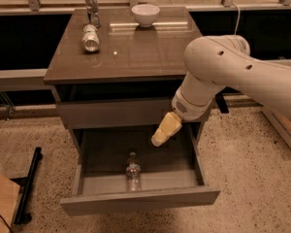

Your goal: Pick water bottle from middle drawer and place on counter

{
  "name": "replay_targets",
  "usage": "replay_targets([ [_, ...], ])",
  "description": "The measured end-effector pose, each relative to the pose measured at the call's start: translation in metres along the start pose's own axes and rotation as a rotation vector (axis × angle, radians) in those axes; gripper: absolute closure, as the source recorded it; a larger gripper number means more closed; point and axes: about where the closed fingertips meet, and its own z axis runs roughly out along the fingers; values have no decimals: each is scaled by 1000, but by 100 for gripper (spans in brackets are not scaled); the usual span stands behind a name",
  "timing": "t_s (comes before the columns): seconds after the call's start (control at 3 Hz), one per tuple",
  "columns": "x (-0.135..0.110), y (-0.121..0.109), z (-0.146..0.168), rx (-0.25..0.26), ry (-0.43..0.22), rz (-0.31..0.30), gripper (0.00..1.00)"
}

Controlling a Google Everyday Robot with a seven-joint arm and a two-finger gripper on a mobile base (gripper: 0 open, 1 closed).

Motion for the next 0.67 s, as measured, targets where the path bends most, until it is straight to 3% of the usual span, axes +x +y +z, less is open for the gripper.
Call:
replay_targets([
  [0.33, -1, -2, 19, -22, 4, 64, 0],
  [0.67, -5, -8, 59, -75, -7, 163, 0],
])
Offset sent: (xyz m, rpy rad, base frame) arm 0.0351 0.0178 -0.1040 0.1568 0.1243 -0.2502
